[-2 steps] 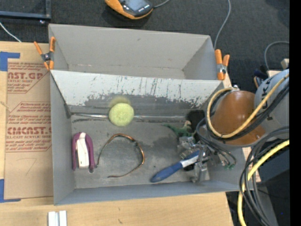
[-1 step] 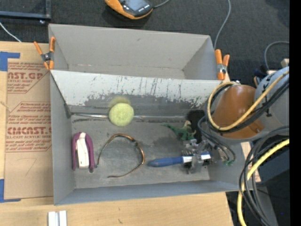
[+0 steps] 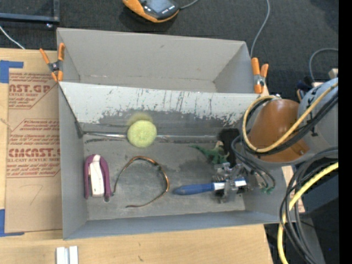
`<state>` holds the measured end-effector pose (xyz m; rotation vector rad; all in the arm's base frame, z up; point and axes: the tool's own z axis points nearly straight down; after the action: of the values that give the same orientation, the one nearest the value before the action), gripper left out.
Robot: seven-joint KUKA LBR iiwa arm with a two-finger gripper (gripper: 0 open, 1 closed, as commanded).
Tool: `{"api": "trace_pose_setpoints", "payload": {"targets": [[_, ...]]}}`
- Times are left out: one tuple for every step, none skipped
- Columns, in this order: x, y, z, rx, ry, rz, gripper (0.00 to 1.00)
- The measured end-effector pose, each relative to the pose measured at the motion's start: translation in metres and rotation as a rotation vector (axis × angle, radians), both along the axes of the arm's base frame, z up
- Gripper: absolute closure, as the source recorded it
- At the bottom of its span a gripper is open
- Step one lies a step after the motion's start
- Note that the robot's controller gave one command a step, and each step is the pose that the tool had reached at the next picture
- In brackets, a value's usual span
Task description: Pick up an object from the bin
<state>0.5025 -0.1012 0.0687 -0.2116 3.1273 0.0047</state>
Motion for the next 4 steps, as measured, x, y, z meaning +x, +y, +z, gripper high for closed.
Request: {"api": "trace_pose_setpoints", "payload": {"targets": [[-0.001,0.001,0.005,0.001,0.005,0.0,1.0],[-0.002,0.001,0.021,0.002,0.009,0.001,1.0],[-0.001,0.001,0.04,0.0,0.004,0.001,1.0],[-0.002,0.001,0.056,0.002,0.009,0.001,1.0]]}}
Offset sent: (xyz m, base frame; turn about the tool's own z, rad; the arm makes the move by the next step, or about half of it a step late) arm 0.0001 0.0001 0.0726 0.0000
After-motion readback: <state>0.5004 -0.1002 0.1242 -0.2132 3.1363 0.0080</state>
